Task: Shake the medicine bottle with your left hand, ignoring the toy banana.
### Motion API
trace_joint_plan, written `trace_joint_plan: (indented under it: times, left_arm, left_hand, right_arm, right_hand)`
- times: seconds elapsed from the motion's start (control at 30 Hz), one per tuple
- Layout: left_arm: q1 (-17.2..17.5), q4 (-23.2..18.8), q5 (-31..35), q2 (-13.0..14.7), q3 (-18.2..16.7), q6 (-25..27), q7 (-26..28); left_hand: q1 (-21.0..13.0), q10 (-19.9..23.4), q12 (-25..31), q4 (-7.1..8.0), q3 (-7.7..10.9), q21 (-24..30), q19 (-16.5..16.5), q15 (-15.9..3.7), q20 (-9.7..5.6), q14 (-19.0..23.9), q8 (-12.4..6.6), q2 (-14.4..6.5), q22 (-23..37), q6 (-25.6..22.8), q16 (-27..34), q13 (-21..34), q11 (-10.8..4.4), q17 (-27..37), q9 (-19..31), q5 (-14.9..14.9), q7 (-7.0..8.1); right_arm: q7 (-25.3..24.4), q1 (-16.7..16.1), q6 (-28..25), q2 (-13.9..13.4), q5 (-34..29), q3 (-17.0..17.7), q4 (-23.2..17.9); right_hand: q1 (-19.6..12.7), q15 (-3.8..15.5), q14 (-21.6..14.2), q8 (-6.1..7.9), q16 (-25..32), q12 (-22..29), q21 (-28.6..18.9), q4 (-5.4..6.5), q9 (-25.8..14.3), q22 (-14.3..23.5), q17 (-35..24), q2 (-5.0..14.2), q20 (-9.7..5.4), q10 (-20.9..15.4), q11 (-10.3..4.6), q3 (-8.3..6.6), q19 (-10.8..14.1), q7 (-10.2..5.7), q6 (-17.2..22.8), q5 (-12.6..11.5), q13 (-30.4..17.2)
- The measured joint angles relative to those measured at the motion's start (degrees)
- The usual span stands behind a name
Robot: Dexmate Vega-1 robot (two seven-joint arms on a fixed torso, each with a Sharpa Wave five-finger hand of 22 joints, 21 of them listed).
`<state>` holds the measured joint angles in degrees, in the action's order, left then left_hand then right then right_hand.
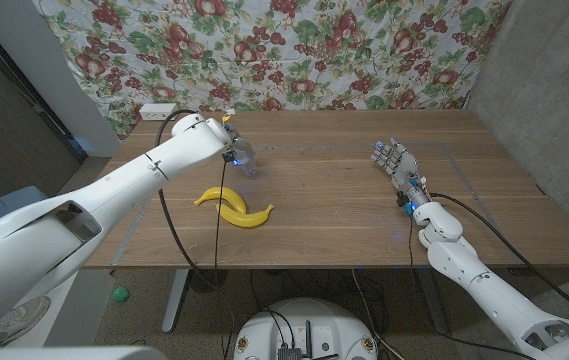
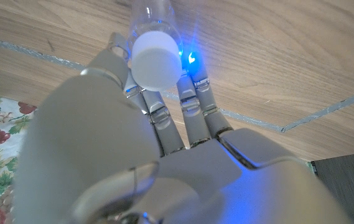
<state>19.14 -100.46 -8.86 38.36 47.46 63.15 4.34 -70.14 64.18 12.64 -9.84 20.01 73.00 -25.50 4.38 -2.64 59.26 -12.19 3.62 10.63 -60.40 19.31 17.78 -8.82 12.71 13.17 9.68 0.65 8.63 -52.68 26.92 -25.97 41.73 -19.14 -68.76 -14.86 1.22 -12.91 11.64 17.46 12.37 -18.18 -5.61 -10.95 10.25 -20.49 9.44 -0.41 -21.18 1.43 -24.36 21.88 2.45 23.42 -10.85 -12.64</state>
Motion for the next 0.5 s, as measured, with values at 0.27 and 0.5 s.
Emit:
trace_joint_plan:
  times: [0.27,0.5]
  left_arm:
    - [-2.5,2.6,-0.9,-0.8,2.2,1.6,-1.6]
    - [-4.2,4.4,-1.5,-1.3,3.7,2.6,-2.6]
  left_hand:
    - [0.0,0.0,0.0,-0.24,0.24,0.0,0.0,0.00,0.00,0.0,0.00,0.0,0.0,0.2,0.0,-0.3,0.01,0.0,-0.1,-0.1,-0.16]
    - [0.0,-0.3,-0.2,-0.24,0.24,0.0,0.0,-0.01,0.01,0.0,0.33,0.0,0.0,0.9,0.0,-0.4,0.35,0.0,-0.1,0.1,0.15]
  right_arm:
    - [0.1,0.1,0.0,0.1,0.1,0.0,0.3]
    - [0.2,0.2,0.1,0.1,0.2,0.1,0.5]
  right_hand:
    - [0.0,0.00,0.0,0.00,0.0,0.0,0.0,0.00,0.0,0.0,0.0,0.00,0.42,0.0,0.00,0.00,0.4,0.00,0.0,0.0,0.0]
    - [0.0,0.00,0.0,0.00,-0.4,0.0,0.0,0.00,0.0,0.0,0.0,0.00,0.42,0.0,0.00,0.00,0.4,0.00,0.0,0.0,0.0]
